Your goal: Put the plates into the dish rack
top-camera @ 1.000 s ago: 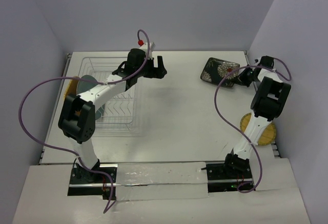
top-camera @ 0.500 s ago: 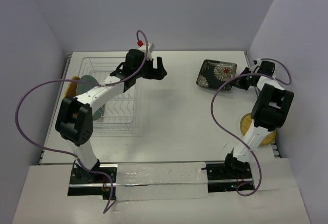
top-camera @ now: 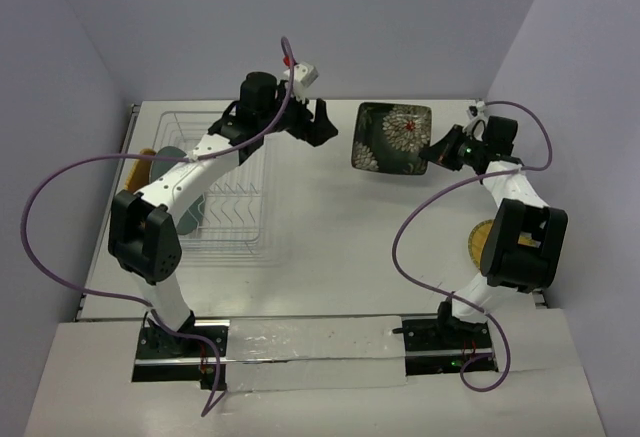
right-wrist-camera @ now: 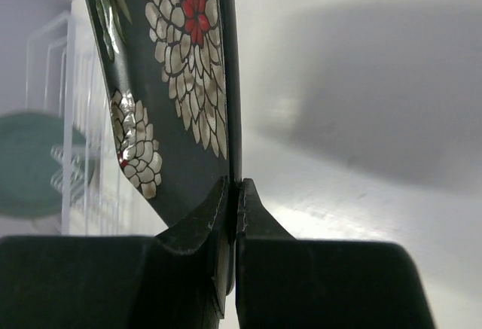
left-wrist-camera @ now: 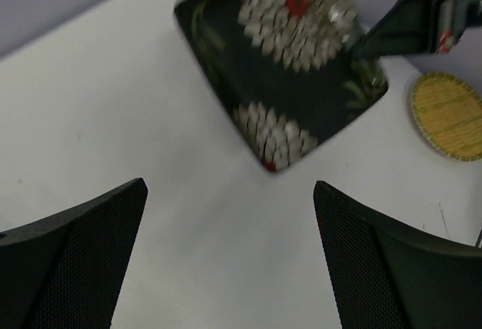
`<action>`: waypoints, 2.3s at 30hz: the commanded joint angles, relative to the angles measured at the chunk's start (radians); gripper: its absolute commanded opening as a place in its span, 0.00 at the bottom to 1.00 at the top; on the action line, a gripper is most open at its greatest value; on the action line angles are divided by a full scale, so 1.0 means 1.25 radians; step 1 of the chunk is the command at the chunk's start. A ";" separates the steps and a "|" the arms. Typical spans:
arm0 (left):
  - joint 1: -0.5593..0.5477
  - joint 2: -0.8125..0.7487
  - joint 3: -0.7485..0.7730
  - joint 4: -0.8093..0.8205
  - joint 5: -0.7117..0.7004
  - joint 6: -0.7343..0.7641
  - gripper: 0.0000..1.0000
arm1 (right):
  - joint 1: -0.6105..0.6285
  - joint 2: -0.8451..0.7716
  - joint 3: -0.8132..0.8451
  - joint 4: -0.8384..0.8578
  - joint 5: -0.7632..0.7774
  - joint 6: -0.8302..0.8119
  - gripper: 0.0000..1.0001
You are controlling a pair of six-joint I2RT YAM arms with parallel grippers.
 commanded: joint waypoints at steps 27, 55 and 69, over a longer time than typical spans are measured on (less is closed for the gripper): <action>-0.004 0.178 0.229 -0.449 0.408 0.492 0.99 | 0.265 -0.363 -0.251 0.130 -0.121 0.031 0.00; -0.003 0.053 0.112 -0.437 0.505 0.410 0.00 | 0.295 -0.406 -0.197 0.046 0.027 -0.110 0.27; 0.003 -0.085 0.116 -0.166 0.179 0.000 0.00 | 0.264 -0.465 -0.086 0.014 0.393 -0.036 0.93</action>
